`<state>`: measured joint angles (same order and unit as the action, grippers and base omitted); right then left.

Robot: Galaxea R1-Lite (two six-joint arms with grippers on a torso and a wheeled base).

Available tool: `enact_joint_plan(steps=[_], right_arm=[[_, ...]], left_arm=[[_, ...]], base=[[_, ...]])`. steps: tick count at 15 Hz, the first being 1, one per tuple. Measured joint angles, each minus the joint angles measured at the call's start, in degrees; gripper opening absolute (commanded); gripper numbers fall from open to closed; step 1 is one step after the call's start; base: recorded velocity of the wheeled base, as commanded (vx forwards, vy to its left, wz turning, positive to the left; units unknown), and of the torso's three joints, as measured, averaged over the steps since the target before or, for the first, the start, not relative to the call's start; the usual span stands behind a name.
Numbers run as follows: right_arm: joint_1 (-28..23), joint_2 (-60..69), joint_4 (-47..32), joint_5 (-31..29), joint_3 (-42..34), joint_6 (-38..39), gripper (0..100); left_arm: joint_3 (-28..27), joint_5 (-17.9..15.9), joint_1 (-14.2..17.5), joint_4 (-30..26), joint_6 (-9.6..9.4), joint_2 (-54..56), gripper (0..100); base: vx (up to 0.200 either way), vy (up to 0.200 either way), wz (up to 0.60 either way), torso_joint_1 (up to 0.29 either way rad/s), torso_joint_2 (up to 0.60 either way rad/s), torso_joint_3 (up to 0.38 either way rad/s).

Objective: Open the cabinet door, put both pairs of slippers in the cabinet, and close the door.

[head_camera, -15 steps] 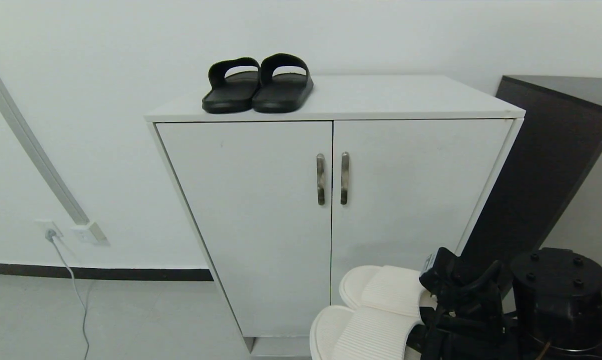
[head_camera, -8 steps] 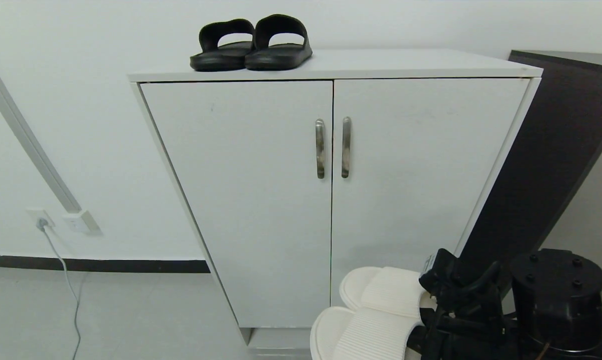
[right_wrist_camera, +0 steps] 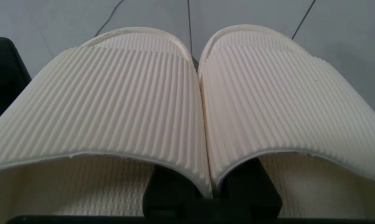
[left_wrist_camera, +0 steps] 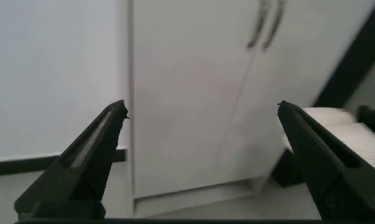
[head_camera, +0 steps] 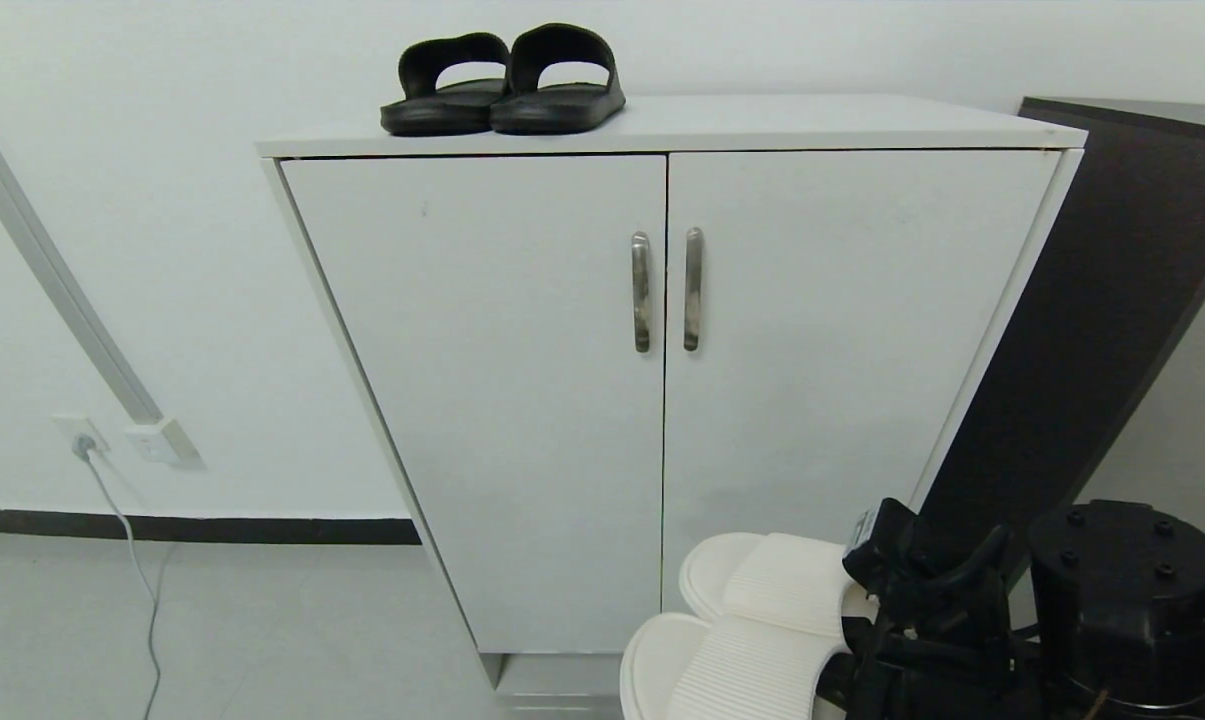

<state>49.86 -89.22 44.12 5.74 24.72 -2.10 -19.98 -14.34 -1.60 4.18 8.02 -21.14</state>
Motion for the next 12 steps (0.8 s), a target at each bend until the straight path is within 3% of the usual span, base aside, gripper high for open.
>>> enact_joint_plan(steps=[3, 5, 10, 12], right_arm=[[0.41, 0.00, 0.00, -0.02, -0.26, 0.00, 0], [0.52, -0.02, 0.00, 0.02, -0.34, 0.00, 0], [1.40, -0.05, 0.02, -0.06, -0.85, -1.21, 0], [1.44, -0.07, 0.05, -0.06, -0.96, -1.18, 0]], left_arm=[[-6.97, -9.78, -0.71, 8.22, 0.46, -14.03, 100], [-12.95, -13.56, -3.06, 11.03, 0.54, -22.30, 100], [-23.19, -14.88, -19.37, 12.46, -2.36, -38.42, 100], [-26.38, -14.90, -23.31, 12.54, -2.61, -43.61, 100]], base=[[0.000, 0.000, 0.00, 0.000, 0.00, 0.000], [0.000, 0.000, 0.00, 0.000, 0.00, 0.000], [0.000, 0.000, 0.00, 0.000, 0.00, 0.000], [0.000, 0.000, 0.00, 0.000, 0.00, 0.000]])
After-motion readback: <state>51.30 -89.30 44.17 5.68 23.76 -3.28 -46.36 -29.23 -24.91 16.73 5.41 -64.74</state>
